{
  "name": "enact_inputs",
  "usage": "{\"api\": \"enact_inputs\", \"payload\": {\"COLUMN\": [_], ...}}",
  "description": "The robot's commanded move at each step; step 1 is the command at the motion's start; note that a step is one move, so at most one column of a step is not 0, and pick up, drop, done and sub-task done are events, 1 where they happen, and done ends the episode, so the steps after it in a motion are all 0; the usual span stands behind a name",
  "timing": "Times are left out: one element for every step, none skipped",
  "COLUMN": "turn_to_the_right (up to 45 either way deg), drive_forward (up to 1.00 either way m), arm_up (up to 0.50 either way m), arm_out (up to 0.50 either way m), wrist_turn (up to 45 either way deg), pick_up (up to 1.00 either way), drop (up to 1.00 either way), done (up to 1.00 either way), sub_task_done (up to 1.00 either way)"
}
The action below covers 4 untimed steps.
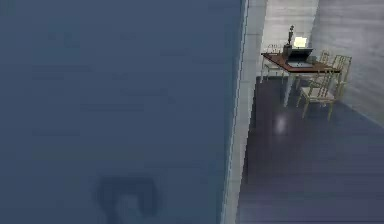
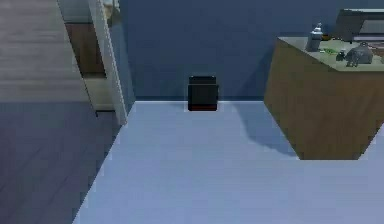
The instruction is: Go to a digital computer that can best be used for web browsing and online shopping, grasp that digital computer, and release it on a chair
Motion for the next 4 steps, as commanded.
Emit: {"api": "enact_inputs", "payload": {"turn_to_the_right": [45.0,30.0,0.0,-45.0], "drive_forward": [0.0,0.0,0.5,0.0], "arm_up": [0.0,0.0,0.0,0.0], "arm_out": [0.0,0.0,0.0,0.0], "wrist_turn": [0.0,0.0,0.0,0.0], "pick_up": [0.0,0.0,0.0,0.0], "drop": [0.0,0.0,0.0,0.0], "done": [0.0,0.0,0.0,0.0], "sub_task_done": [0.0,0.0,0.0,0.0]}}
